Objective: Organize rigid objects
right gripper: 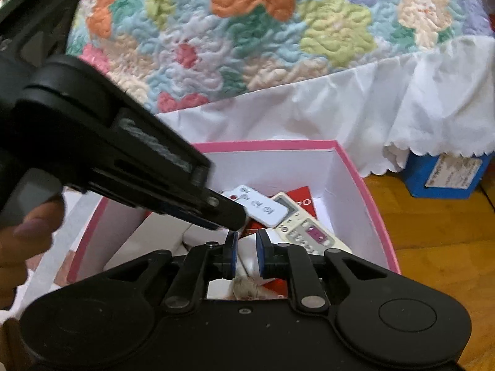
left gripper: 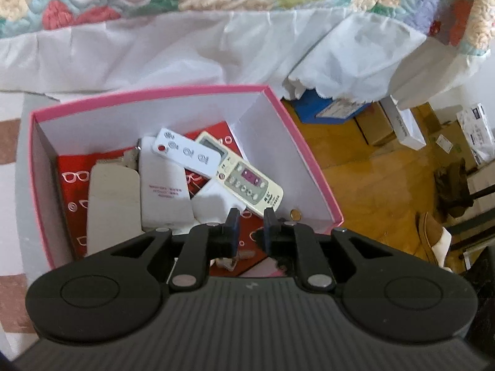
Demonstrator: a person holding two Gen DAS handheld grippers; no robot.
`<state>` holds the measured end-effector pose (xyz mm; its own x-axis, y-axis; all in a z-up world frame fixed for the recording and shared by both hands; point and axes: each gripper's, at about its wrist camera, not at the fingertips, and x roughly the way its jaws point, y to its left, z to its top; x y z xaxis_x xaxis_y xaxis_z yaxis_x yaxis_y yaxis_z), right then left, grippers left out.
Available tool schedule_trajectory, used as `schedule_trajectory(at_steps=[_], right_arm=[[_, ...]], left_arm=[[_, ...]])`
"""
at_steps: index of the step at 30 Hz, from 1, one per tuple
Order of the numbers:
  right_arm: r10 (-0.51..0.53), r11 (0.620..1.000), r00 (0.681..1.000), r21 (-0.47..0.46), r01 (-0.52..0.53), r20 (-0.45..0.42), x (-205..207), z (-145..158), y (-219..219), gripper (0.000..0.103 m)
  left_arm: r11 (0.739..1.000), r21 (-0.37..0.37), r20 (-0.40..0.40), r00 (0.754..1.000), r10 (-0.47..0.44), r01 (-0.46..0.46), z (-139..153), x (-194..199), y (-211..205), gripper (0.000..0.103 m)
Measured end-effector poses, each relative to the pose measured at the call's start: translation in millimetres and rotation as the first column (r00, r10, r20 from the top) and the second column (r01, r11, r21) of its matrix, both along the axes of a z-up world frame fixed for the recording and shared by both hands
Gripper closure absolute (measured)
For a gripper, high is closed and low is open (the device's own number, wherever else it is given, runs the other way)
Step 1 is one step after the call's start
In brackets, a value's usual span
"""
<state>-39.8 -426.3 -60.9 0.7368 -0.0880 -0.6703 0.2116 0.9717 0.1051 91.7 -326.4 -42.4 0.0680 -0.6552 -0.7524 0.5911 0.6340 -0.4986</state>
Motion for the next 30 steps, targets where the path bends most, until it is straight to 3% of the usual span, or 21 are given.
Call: schedule_trajectory(at_steps=[8, 18, 24, 30], right_arm=[[-0.041, 0.996, 0.995, 0.084, 0.033, 0.090, -25.6, 29.3, 4.2, 0.078], [0.125, 0.991, 0.990, 0.027, -0.127, 0.066, -36.4, 76.0, 78.3, 0.067], [0.193, 0.980, 0.977, 0.032, -0.196, 0.086, -45.3, 91.2, 118.3, 0.060], [0.214, 0.976, 0.976, 0.024, -0.215, 0.051, -39.0, 95.5, 137.4, 0.048]], left_arm=[[0.996, 0.058, 0.145, 0.988, 0.052, -0.061, 44.3, -12.0, 64.3, 0.082], [0.979, 0.153, 0.301, 0.950, 0.081, -0.132, 95.0, -49.2, 146.5, 0.078], [0.951, 0.206, 0.253, 0.951, 0.177, -0.232, 90.2, -62.5, 189.1, 0.074], [0.919, 0.208, 0.243, 0.928, 0.283, -0.335, 85.5, -68.0, 220.4, 0.060]])
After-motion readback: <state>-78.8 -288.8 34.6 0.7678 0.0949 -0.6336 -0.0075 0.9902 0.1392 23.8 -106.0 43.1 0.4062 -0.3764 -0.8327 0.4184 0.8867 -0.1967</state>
